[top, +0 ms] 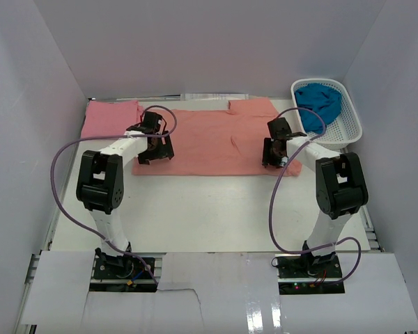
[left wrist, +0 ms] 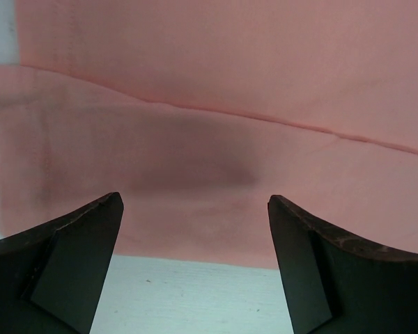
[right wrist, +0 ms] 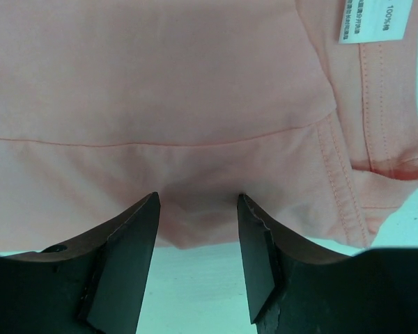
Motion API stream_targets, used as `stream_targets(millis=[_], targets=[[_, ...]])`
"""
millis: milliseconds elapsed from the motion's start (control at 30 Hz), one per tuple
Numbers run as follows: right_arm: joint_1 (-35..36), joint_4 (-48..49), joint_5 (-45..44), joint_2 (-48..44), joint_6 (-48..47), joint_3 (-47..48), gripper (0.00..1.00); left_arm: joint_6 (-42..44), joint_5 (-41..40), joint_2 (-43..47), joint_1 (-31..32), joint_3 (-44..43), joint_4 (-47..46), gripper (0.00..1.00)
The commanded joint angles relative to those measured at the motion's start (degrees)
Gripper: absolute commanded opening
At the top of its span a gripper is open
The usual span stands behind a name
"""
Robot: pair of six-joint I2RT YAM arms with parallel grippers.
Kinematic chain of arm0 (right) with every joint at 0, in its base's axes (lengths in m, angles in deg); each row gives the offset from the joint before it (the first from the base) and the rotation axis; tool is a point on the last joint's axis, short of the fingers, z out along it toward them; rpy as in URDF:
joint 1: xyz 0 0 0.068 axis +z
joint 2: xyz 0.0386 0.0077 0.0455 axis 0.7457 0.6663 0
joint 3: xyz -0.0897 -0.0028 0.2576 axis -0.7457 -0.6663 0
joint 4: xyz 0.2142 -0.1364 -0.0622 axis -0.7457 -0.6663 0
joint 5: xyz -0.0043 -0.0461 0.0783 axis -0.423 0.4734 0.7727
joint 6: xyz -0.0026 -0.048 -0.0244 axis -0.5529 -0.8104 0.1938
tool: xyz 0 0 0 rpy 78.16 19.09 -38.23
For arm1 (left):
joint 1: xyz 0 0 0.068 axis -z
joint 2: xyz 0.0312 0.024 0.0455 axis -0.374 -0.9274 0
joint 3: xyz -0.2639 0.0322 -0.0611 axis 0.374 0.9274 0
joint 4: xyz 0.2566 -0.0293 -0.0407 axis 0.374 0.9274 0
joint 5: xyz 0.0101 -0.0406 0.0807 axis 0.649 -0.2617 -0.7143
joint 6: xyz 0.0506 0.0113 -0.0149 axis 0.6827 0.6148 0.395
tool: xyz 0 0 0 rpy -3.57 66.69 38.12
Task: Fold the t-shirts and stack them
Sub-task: Fold the flattened tshirt in 1/3 of the way
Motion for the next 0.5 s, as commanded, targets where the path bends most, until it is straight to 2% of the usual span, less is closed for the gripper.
stream_targets(millis=[0, 300, 467], targets=[[-0.06, -1.76, -1.19, 2.37, -0.8, 2.61, 0.55, 1.35, -4.11, -3.49, 1.61, -1.03, 1.95, 0.96], [0.12, -5.02, -0.66, 4.23, -0.8, -0.2, 0.55, 1.62, -11.32, -9.74, 6.53, -1.12, 8.97, 0.96], [0.91, -8.52, -3.38, 2.91, 1.31, -4.76, 0.55, -0.31, -13.61, -10.1, 8.91, 2.47, 12.23, 0.97]])
